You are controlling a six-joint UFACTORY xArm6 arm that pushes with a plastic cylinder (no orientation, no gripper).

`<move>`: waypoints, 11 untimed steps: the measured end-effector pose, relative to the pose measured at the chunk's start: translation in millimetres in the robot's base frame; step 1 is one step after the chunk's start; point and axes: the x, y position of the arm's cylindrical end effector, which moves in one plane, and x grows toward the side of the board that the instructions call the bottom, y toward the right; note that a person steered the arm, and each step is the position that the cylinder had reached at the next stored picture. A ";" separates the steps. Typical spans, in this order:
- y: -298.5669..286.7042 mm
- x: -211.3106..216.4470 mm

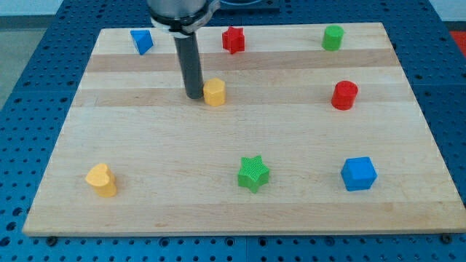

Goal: Point your arm at red star

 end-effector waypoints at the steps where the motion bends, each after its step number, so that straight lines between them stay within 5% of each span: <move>1: 24.2 -5.3; 5: 50.8 -53.6; 9: -23.0 -118.3; 11: -13.3 -163.6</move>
